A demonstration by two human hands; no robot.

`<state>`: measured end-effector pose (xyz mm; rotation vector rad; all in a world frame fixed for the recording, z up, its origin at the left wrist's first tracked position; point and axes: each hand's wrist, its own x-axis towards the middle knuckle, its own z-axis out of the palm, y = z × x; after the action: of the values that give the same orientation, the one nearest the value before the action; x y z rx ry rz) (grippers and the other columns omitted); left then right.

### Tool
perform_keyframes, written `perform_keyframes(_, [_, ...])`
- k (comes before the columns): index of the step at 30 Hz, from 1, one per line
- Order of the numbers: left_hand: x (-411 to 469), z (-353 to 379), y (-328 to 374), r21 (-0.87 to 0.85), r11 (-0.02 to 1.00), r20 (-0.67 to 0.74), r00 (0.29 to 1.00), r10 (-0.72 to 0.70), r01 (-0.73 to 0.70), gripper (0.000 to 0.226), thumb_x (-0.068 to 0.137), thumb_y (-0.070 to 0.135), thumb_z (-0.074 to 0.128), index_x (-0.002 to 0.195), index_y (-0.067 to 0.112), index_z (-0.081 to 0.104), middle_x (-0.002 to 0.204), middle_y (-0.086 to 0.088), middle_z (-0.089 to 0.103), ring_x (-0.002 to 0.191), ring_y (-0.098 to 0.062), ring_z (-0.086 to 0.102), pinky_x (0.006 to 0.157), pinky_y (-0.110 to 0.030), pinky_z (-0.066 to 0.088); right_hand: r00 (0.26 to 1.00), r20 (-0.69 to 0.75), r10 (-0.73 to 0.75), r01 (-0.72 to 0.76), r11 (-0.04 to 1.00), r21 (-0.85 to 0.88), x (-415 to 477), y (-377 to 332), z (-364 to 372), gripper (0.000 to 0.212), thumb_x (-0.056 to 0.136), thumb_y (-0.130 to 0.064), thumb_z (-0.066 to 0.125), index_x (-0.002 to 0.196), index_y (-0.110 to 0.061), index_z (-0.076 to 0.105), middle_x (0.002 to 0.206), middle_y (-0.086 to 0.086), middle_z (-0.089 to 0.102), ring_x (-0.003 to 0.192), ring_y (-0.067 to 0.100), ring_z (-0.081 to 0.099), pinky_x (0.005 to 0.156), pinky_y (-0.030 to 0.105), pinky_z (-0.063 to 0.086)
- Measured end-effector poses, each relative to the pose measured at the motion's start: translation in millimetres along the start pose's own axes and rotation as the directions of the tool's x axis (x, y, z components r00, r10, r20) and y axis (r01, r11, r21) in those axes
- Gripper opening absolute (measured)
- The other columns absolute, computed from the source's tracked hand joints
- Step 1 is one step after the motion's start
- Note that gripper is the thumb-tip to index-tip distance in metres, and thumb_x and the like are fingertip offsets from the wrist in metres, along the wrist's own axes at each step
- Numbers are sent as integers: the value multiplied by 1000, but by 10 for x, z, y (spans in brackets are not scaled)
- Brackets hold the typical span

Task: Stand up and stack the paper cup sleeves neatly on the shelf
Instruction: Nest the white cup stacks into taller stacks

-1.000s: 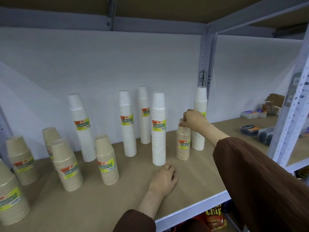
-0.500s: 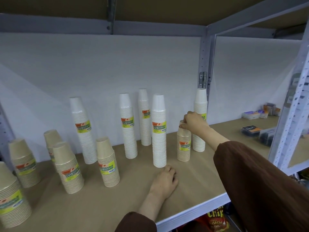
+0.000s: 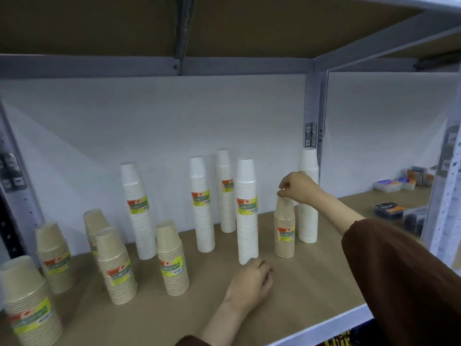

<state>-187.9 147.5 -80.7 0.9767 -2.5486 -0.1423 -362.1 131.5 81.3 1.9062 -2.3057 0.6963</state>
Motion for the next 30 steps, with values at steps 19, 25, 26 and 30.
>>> perform_keyframes(19, [980,-1986,-748,-176,916,-528,751,-397,361,47,86,19,61,126,-3,47,129,-20,47,122,-31,43,96,-36,40,997,19,-76,68,959,276,408,-597,-452,77,74,-46,69,120,14,52,128,29,53,118,41,51,104,48,39])
perform_keyframes(25, [1183,-2013,-811,-255,834,-417,723,-551,488,60,80,31,69,119,-8,47,125,-24,46,117,-36,44,95,-38,40,989,111,-97,63,958,280,472,-605,-358,69,72,-43,71,112,12,59,121,28,59,107,39,57,82,43,48])
perform_keyframes(26, [1212,-2009,-820,-263,819,-393,719,-573,509,62,79,33,69,119,-8,46,125,-24,46,118,-36,45,95,-38,41,988,115,-102,65,955,291,477,-606,-338,66,72,-42,72,109,12,61,117,29,61,100,37,60,72,36,43])
perform_keyframes(30, [1288,-1975,-869,-291,777,-337,701,-629,558,64,78,36,69,119,-7,46,126,-23,48,118,-35,47,94,-38,42,987,120,-111,66,942,328,480,-621,-281,55,74,-38,72,101,10,66,109,28,65,79,23,52,65,28,34])
